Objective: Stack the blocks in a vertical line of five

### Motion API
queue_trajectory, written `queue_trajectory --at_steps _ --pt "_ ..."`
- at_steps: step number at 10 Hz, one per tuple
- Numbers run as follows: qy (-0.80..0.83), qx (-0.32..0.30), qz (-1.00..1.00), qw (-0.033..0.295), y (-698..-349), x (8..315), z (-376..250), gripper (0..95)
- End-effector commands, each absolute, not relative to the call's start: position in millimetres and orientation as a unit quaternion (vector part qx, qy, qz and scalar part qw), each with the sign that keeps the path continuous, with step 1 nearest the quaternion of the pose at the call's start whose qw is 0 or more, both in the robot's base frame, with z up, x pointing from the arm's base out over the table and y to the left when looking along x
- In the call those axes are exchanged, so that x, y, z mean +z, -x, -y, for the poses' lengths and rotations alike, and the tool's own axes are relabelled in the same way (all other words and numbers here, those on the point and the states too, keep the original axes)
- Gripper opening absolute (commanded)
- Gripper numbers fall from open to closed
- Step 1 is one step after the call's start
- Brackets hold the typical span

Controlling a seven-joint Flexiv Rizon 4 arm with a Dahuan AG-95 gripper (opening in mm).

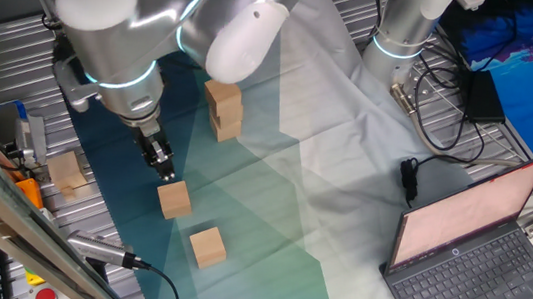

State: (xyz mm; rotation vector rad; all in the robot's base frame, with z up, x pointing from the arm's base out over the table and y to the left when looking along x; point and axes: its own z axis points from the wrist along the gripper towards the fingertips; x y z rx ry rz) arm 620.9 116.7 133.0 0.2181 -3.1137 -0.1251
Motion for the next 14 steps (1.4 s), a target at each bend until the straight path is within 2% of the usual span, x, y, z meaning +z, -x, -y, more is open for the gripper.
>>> queue_trajectory --at_steps 1,4,5,6,8,9,14 --pt "-0.051 -0.049 0.997 0.006 -612.2 114.1 -123.3 57.0" --pt "-0.044 -0.047 0.998 0.009 -611.7 97.6 -135.7 57.0" --pt "-0.042 -0.046 0.998 0.009 -613.6 93.9 -140.4 76.0" --pt "-0.041 -0.045 0.998 0.009 -615.5 91.4 -144.2 57.0" --pt "-0.037 -0.044 0.998 0.008 -619.9 84.4 -149.9 57.0" --pt "-0.030 -0.044 0.999 0.008 -621.7 81.2 -150.7 76.0" --pt "0.000 -0.046 0.999 -0.001 -623.1 62.7 -154.9 76.0"
